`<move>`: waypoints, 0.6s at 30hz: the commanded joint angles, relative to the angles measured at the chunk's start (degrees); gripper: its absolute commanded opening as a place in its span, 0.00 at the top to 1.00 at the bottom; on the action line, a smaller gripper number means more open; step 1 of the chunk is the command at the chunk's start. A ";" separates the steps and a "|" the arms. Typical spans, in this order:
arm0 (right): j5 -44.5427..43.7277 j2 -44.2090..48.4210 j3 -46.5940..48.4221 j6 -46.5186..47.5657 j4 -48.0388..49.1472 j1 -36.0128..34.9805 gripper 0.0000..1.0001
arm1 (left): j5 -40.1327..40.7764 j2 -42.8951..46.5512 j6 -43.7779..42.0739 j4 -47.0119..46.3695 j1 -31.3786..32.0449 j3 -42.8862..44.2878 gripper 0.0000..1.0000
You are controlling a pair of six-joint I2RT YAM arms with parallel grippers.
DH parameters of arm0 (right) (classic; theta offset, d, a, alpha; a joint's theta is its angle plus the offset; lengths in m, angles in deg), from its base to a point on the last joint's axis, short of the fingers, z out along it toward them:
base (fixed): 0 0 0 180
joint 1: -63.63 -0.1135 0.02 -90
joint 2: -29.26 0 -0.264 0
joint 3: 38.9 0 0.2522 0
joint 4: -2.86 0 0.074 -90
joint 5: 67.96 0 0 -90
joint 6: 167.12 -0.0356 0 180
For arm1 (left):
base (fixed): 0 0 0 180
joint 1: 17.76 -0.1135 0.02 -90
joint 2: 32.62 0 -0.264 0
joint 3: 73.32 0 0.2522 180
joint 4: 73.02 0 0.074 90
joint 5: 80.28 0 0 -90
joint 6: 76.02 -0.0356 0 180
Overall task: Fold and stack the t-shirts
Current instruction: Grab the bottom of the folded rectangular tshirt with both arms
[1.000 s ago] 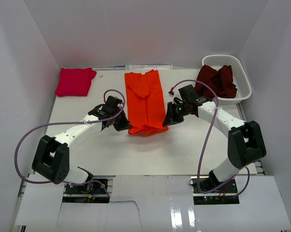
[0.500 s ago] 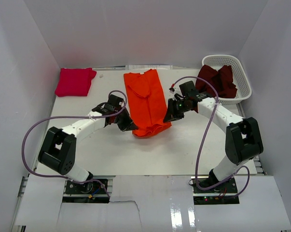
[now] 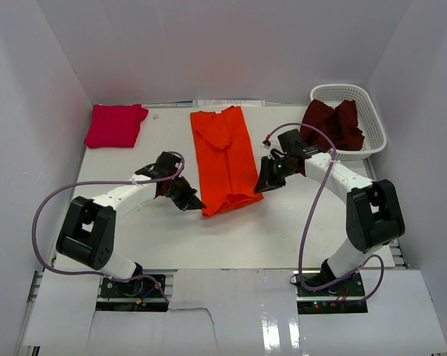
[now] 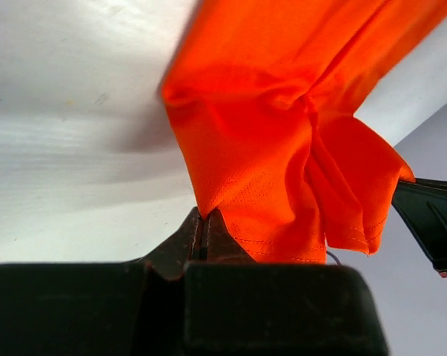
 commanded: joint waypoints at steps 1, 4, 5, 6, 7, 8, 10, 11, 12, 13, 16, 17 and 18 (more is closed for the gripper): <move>0.99 1.76 -3.61 0.40 -0.54 0.33 0.92 | 1.03 1.82 2.83 4.90 -0.41 -0.91 1.00; 1.44 3.42 -7.92 -0.39 0.42 0.33 0.92 | -0.99 1.03 3.36 5.60 -0.41 -1.61 1.00; 1.52 4.21 -8.88 -0.65 0.51 0.33 0.92 | -1.52 0.85 3.27 5.60 -0.41 -1.87 1.00; 1.79 4.65 -10.54 -0.83 0.60 0.33 0.92 | -2.31 0.76 3.45 5.69 -0.41 -2.66 1.00; 1.88 5.09 -11.26 -0.92 0.60 0.33 0.92 | -2.49 0.85 3.62 5.78 -0.41 -3.01 1.00; 2.05 5.88 -11.96 -1.09 0.77 0.33 0.91 | -2.49 0.94 3.71 5.78 -0.41 -3.28 1.00; 2.49 6.33 -13.37 -1.27 1.39 0.33 0.91 | -2.49 1.12 4.06 5.60 -0.41 -3.89 1.00; 2.49 6.42 -13.55 -1.27 1.48 0.33 0.91 | -2.67 0.94 4.41 5.43 -0.41 -4.16 1.00; 2.58 6.42 -13.64 -1.36 1.65 0.33 0.91 | -2.84 0.77 4.59 5.25 -0.41 -4.25 1.00; 2.93 6.42 -13.55 -1.53 1.83 0.33 0.91 | -3.80 0.07 4.68 5.16 -0.41 -4.34 1.00; 3.28 6.24 -12.59 -1.71 1.92 0.33 0.91 | -6.26 -1.87 4.51 5.07 -0.68 -3.72 1.00; 3.28 6.07 -12.24 -1.71 1.83 0.33 0.91 | -8.10 -3.61 4.16 5.16 -0.76 -3.37 1.00; 3.28 5.98 -11.88 -1.71 1.83 0.33 0.91 | -8.81 -4.59 3.63 5.68 -0.85 -2.59 1.00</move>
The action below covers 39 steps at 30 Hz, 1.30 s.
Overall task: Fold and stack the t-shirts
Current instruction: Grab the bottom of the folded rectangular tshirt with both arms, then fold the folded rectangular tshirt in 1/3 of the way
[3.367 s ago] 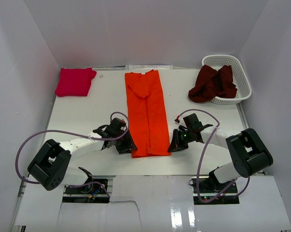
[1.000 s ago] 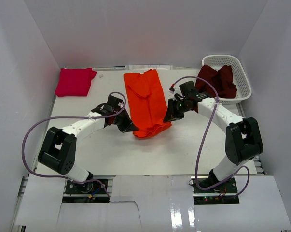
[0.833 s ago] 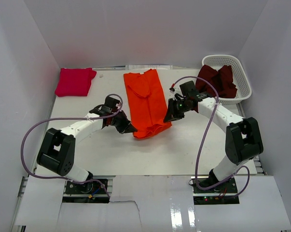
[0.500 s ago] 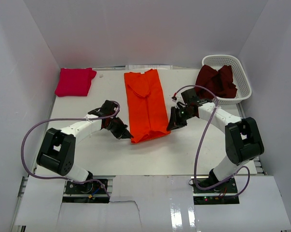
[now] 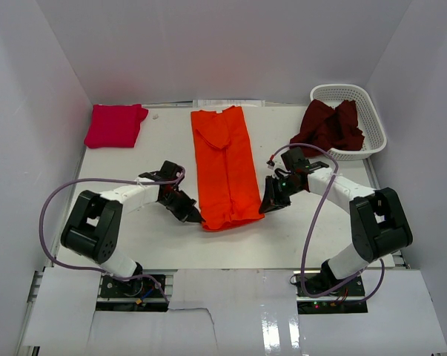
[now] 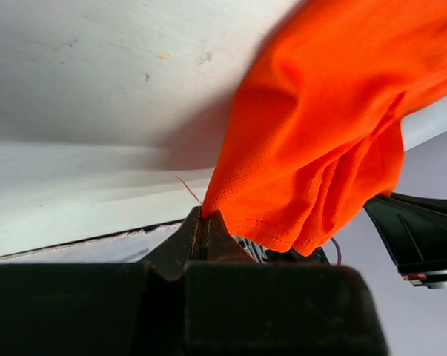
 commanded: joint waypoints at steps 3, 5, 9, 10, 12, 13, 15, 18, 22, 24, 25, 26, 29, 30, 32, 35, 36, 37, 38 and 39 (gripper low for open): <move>1.49 0.49 3.38 -0.44 0.89 0.19 0.91 | -4.17 -4.80 0.19 2.59 -0.61 3.04 1.00; 1.75 -0.30 4.78 -0.53 0.80 0.28 0.91 | -3.20 -5.16 0.37 3.21 -0.88 4.80 1.00; 2.02 -1.53 7.42 -0.53 0.36 0.81 0.91 | 1.36 -4.28 2.03 5.06 -2.37 7.26 1.00; 2.11 -2.14 7.95 -0.44 0.19 0.98 0.91 | 1.63 -4.02 2.65 5.06 -3.24 7.96 1.00; 2.19 -2.76 9.44 -0.18 -0.25 1.25 0.91 | 1.90 -3.75 3.00 5.32 -4.21 8.84 1.00; 2.28 -3.03 9.88 -0.18 -0.34 1.51 0.91 | 1.73 -3.67 3.35 5.41 -5.00 9.37 1.00; 2.37 -3.99 10.85 0.08 -0.52 1.60 0.91 | 1.72 -3.67 3.62 5.93 -5.71 11.39 1.00; 2.46 -5.57 13.13 0.35 -1.05 2.13 0.91 | 1.90 -4.02 3.88 6.63 -7.29 14.03 1.00; 2.55 -7.68 16.91 0.96 -1.75 2.83 0.91 | 2.16 -4.98 4.41 6.90 -8.78 16.67 1.00; 2.63 -9.00 18.32 1.23 -2.19 3.18 0.91 | 2.43 -5.42 4.50 7.16 -9.31 18.50 1.00; 2.63 -9.87 19.63 1.58 -2.54 3.27 0.91 | 2.60 -5.77 4.50 7.25 -9.49 19.13 1.00; 2.63 -10.23 20.25 1.58 -2.54 3.36 0.91 | 3.04 -5.95 4.50 7.34 -9.66 19.65 1.00; 2.81 -12.08 23.15 2.11 -3.42 3.62 0.91 | 2.96 -7.00 4.41 7.69 -10.28 21.85 1.00; 2.90 -13.04 23.94 2.19 -3.77 3.62 0.91 | 3.04 -7.27 4.06 7.87 -10.45 22.99 1.00; 3.16 -13.92 26.13 2.28 -4.21 3.54 0.91 | 3.13 -8.14 3.80 8.48 -10.81 24.05 1.00; 3.25 -15.50 28.77 2.11 -4.56 3.62 0.91 | 3.48 -9.11 3.27 8.66 -11.68 25.81 1.00; 3.34 -15.94 29.57 2.11 -4.74 3.62 0.91 | 3.57 -9.38 3.35 8.66 -11.86 26.25 1.00; 3.34 -16.91 30.27 2.02 -4.82 3.62 0.91 | 3.74 -9.73 2.92 8.75 -12.04 27.47 1.00; 3.34 -17.35 31.06 1.93 -4.91 3.62 0.91 | 3.92 -9.99 2.83 8.92 -12.21 28.00 1.00; 3.34 -17.88 32.90 1.84 -5.35 3.54 0.91 | 4.01 -10.78 2.65 8.84 -12.39 28.62 1.00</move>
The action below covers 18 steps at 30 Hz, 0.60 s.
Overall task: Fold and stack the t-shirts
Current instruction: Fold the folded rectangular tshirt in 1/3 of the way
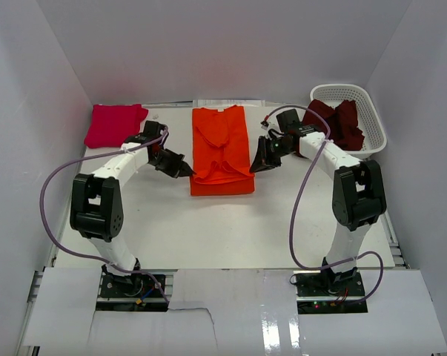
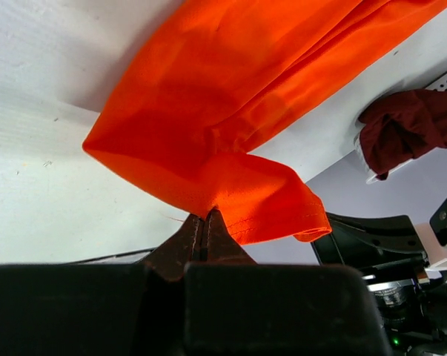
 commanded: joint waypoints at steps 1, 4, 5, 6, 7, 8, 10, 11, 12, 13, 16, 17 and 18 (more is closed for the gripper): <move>1.13 -2.03 5.20 0.53 -1.53 0.26 0.91 | 1.60 -0.68 0.25 1.25 -0.94 4.01 1.00; 0.69 -4.14 8.80 0.27 -2.41 0.26 0.91 | 1.60 -2.70 -0.28 1.43 -1.38 5.77 1.00; 0.78 -4.67 10.64 0.27 -2.93 0.26 0.91 | 1.69 -3.23 -0.45 1.34 -1.55 7.17 1.00; 0.78 -5.72 11.35 0.18 -3.02 0.26 0.91 | 1.69 -4.54 -0.72 1.43 -1.64 7.97 1.00; 0.86 -6.17 12.05 0.01 -3.20 0.26 0.91 | 1.34 -5.25 -0.98 1.51 -1.73 8.84 1.00; 0.87 -6.61 12.76 0.00 -3.37 0.26 0.90 | 1.08 -6.04 -1.33 1.51 -1.82 10.77 1.00; 0.69 -7.66 14.34 -0.08 -3.64 0.26 0.91 | 0.73 -8.41 -1.77 1.43 -1.82 12.80 1.00; 0.60 -7.93 14.78 -0.08 -3.73 0.26 0.91 | 0.55 -9.12 -2.12 1.51 -1.90 14.81 1.00; 0.52 -8.63 15.31 -0.17 -3.73 0.26 0.91 | 0.29 -9.82 -2.21 1.60 -1.82 15.79 1.00; 0.51 -8.98 16.45 -0.17 -4.07 0.26 0.91 | 0.37 -11.05 -2.39 1.69 -1.82 16.67 1.00; 0.51 -10.47 18.91 -0.35 -4.51 0.26 0.90 | 0.55 -12.20 -2.30 1.78 -1.99 18.87 1.00; 0.51 -10.83 19.35 -0.35 -4.78 0.26 0.91 | 0.55 -12.72 -2.21 1.78 -2.08 19.39 1.00; 0.51 -11.44 19.79 -0.43 -4.78 0.26 0.90 | 0.64 -12.90 -2.30 1.69 -2.08 20.01 1.00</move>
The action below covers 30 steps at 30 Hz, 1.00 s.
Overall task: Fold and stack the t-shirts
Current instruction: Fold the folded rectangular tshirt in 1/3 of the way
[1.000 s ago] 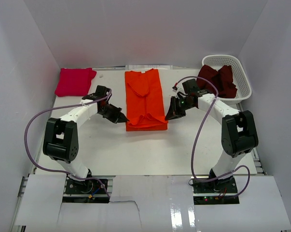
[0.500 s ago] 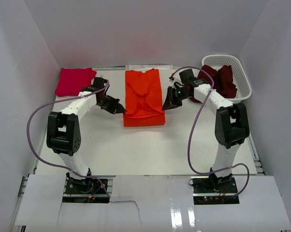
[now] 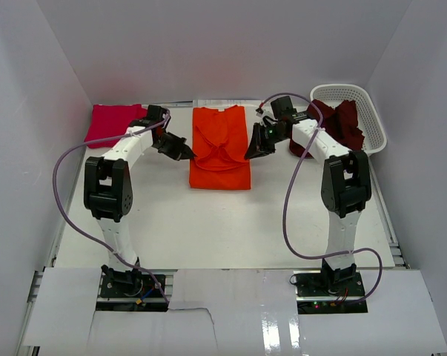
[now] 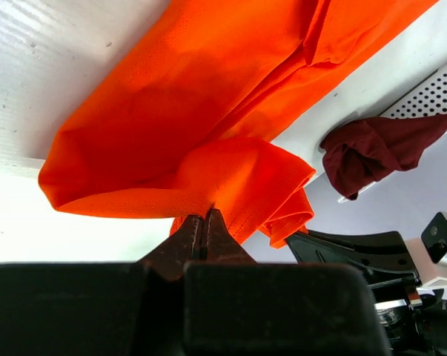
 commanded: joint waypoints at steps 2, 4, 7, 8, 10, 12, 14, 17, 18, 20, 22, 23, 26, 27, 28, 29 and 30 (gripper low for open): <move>0.27 -1.37 4.65 -0.39 -1.22 0.32 0.90 | 0.11 -0.18 -0.14 0.68 -0.31 3.62 1.00; 0.45 -2.33 5.44 -0.48 -1.22 0.24 0.90 | -0.15 -0.80 -0.31 0.69 -0.48 4.59 1.00; 0.45 -3.57 7.29 -0.57 -1.66 0.41 0.90 | -0.68 -1.77 -0.58 0.68 -0.84 6.08 1.00; 0.54 -3.83 8.08 -0.65 -1.75 0.67 0.90 | -0.68 -2.03 -0.67 0.77 -1.01 6.52 1.00; 0.45 -4.53 8.96 -0.74 -2.01 0.76 0.90 | -0.85 -2.65 -0.84 0.69 -1.19 7.92 1.00; 0.45 -5.24 10.27 -0.74 -2.36 1.03 0.90 | -0.85 -3.18 -0.84 0.69 -1.28 8.81 1.00; 0.36 -5.68 10.89 -0.74 -2.45 1.11 0.90 | -0.94 -3.53 -0.93 0.69 -1.19 9.60 1.00; 0.54 -7.08 11.77 -0.83 -2.45 1.38 0.90 | -0.68 -4.41 -1.19 0.69 -1.19 10.13 1.00; 0.54 -7.43 12.04 -0.74 -2.45 1.38 0.90 | -0.76 -4.67 -1.28 0.60 -1.28 10.22 1.00; 0.89 -8.57 13.00 -0.74 -2.45 1.64 0.90 | -1.03 -5.72 -1.46 0.69 -1.28 10.39 1.00; 1.06 -9.37 14.32 -0.83 -2.45 1.64 0.89 | -1.12 -6.77 -1.63 0.69 -1.36 11.01 1.00; 1.32 -10.07 14.67 -0.83 -2.36 1.82 0.90 | -1.12 -7.22 -1.89 0.69 -1.28 11.79 1.00; 1.59 -11.12 16.34 -1.09 -2.54 1.91 0.89 | -1.38 -8.45 -1.90 0.69 -1.28 13.20 1.00; 1.68 -11.39 16.69 -1.18 -2.45 1.99 0.89 | -1.38 -8.71 -1.90 0.69 -1.28 14.16 1.00; 1.77 -11.65 17.13 -1.36 -2.45 2.17 0.89 | -1.38 -8.98 -1.90 0.69 -1.36 14.61 1.00; 1.77 -12.09 17.92 -1.53 -2.54 2.17 0.89 | -1.21 -9.41 -1.90 0.69 -1.28 15.05 1.00; 1.85 -12.27 18.28 -1.53 -2.45 2.26 0.89 | -1.12 -9.68 -1.98 0.60 -1.28 15.75 1.00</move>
